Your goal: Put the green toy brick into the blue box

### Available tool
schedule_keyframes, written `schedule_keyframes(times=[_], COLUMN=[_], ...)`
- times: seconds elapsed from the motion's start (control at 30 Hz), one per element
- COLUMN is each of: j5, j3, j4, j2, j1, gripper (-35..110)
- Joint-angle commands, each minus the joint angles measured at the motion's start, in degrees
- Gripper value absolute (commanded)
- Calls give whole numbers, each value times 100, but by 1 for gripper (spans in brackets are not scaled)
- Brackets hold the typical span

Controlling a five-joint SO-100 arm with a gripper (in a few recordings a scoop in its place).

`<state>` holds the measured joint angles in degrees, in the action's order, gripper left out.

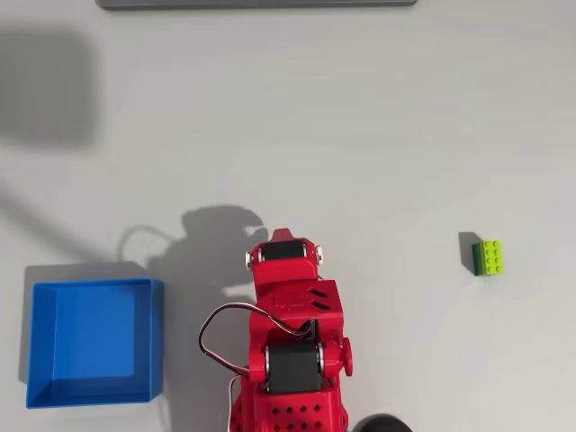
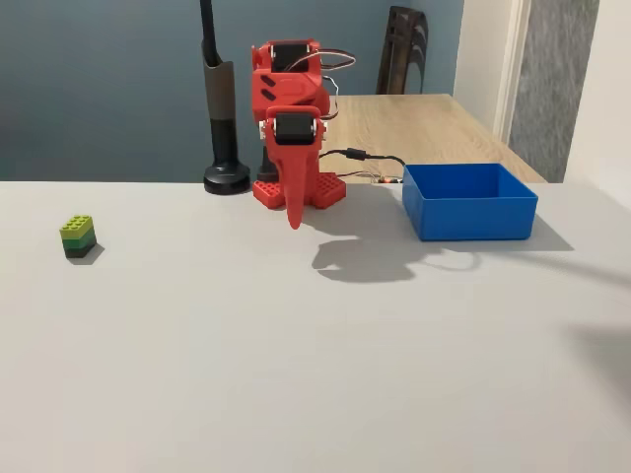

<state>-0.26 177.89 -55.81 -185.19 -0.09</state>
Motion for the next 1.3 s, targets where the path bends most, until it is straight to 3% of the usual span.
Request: schedule_keyframes(times=[0.0, 0.9, 1.27], j5=[-35, -79, 299], j3=[-70, -158, -1564], j4=[18, 26, 9], j2=[-44, 18, 325], j1=[9, 9, 9], gripper=[0, 0, 0])
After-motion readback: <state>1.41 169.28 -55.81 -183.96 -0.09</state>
